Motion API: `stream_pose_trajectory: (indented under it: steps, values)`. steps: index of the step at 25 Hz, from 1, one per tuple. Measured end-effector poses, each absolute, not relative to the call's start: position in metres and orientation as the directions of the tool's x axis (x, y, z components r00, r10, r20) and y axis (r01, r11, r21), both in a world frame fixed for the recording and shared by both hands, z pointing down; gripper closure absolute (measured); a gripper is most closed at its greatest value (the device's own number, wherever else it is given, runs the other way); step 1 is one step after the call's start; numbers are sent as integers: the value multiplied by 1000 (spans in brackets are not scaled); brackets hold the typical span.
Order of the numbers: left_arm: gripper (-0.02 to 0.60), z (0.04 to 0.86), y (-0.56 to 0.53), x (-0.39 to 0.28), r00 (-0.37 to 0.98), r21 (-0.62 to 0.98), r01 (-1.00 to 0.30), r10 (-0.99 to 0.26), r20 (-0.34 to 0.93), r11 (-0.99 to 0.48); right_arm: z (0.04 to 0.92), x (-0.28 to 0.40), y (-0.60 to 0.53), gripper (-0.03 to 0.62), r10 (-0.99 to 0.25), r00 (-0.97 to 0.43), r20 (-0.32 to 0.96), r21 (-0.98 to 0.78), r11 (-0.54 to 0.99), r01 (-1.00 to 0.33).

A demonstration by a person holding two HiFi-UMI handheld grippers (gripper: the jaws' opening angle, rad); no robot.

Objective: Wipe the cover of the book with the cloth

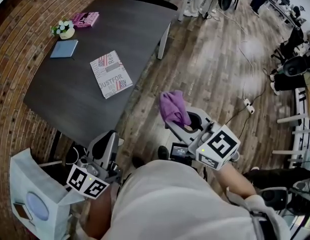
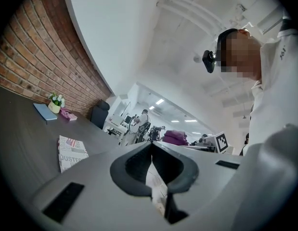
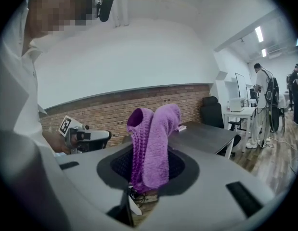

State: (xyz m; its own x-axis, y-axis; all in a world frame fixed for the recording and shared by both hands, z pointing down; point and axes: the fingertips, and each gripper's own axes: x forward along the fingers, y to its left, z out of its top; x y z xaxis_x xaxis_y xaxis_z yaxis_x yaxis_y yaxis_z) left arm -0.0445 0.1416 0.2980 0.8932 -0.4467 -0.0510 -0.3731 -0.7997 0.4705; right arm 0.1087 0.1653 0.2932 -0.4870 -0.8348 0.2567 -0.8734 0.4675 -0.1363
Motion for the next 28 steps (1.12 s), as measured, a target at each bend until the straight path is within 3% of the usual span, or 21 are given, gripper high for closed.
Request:
stream_pose_trajectory:
  steps: [28]
  values:
    - [573,320,184,-8,925,486,-338,-380,13,-806,321,143,199,488,-877,-397,271,-151,368,-917]
